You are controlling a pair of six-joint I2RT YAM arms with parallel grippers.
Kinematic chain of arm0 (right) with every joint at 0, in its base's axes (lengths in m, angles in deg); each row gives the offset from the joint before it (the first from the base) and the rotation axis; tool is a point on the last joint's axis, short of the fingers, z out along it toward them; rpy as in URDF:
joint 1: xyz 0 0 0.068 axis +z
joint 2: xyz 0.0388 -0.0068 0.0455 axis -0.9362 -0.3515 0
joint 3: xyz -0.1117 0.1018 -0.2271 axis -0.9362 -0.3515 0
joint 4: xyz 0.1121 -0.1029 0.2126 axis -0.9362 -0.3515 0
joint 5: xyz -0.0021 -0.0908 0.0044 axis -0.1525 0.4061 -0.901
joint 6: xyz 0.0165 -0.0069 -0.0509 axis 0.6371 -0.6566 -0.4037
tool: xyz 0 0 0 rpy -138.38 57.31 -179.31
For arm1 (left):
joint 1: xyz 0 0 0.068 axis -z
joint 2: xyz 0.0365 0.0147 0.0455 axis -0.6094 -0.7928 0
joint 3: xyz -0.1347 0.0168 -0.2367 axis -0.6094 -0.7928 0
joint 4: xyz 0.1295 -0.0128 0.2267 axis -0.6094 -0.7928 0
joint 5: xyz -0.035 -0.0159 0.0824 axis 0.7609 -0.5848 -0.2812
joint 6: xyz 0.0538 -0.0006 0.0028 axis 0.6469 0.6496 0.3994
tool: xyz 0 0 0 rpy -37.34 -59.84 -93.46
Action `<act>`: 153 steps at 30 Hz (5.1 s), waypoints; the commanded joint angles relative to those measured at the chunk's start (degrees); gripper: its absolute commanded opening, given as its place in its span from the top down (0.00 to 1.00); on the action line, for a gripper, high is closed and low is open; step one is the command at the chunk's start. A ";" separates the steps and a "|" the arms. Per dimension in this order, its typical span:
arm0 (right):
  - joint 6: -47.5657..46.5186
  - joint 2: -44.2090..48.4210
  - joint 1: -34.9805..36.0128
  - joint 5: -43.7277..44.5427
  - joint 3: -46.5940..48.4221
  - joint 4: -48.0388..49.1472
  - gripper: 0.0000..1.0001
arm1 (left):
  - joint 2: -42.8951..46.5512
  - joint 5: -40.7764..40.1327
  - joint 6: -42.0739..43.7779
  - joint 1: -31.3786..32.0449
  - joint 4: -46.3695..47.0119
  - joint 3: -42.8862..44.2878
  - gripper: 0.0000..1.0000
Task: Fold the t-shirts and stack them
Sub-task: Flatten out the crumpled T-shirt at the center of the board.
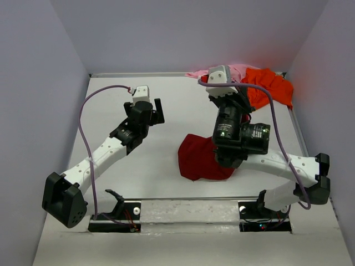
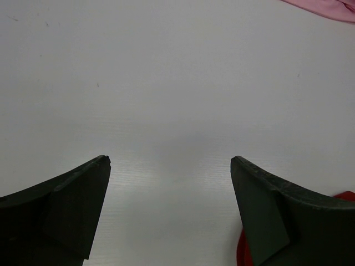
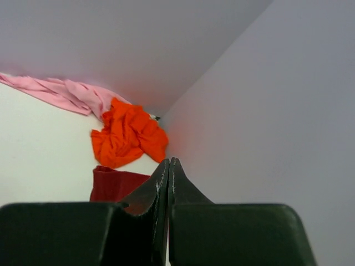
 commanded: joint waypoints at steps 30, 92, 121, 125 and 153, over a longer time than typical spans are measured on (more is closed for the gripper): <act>41.86 6.17 9.04 -10.87 25.27 -49.02 1.00 | -0.60 3.04 0.90 0.12 1.47 0.34 0.01; 130.80 44.84 7.12 -18.59 -30.96 -103.07 1.00 | -0.07 6.47 1.43 0.12 2.00 -0.10 0.01; 123.51 9.69 -51.16 -57.72 -16.38 -85.32 1.00 | 2.48 4.27 2.66 0.38 2.09 -0.63 0.01; 126.92 8.45 -55.02 -55.35 -17.86 -85.76 1.00 | 2.30 1.90 3.10 0.38 1.56 -0.28 0.01; 127.99 -1.48 -66.28 -36.45 -14.35 -92.17 1.00 | -7.97 23.76 -6.64 0.91 7.33 5.35 0.01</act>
